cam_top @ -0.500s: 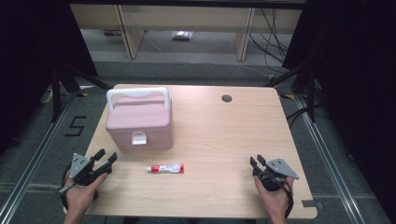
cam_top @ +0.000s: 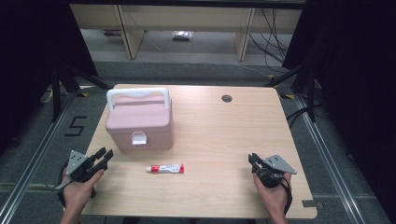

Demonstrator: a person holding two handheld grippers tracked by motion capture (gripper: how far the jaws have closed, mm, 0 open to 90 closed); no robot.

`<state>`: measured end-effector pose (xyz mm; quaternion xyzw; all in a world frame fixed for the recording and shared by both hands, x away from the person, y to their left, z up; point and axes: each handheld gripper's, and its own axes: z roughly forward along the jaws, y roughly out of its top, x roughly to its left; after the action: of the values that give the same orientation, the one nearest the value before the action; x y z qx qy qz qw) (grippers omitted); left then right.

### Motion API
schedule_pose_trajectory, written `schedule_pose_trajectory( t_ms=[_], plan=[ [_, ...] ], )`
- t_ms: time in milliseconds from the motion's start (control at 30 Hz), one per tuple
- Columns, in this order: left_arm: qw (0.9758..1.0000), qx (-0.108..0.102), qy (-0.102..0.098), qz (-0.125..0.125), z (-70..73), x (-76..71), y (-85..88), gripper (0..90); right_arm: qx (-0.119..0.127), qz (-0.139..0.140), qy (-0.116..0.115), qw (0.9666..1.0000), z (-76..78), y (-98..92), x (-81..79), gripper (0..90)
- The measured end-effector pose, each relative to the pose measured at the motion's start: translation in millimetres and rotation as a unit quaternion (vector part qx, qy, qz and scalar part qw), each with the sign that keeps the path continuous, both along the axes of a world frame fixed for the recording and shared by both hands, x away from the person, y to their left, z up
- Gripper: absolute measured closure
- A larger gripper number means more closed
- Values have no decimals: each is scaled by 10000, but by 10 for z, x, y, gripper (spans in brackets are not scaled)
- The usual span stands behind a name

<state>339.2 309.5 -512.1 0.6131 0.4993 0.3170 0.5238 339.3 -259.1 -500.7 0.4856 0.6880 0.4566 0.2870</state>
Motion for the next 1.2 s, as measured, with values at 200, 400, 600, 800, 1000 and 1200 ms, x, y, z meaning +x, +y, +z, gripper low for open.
schedule_pose_trajectory(
  t_ms=[200, 400, 600, 800, 1000, 1200],
  plan=[
    [9997, -122, 95, -183, 31, 38, -7, 754, -19, 201, 29, 9998, 68, 137, 29, 882],
    [9998, -19, 53, -209, 28, 83, -3, 815, -91, 360, -71, 9993, 145, 280, 85, 893],
    [9999, -66, 116, -96, 19, 139, 54, 831, -51, 658, 65, 9978, 189, 472, 206, 900],
    [9998, -91, 191, 34, 81, 244, 125, 853, -51, 979, -49, 9952, 268, 738, 343, 900],
    [9992, -321, 224, 129, 160, 316, 165, 851, -11, 1241, 22, 9923, 305, 985, 432, 900],
    [9994, -61, 309, 165, 175, 357, 159, 846, -80, 1468, 60, 9891, 319, 1208, 538, 900]
  ],
)
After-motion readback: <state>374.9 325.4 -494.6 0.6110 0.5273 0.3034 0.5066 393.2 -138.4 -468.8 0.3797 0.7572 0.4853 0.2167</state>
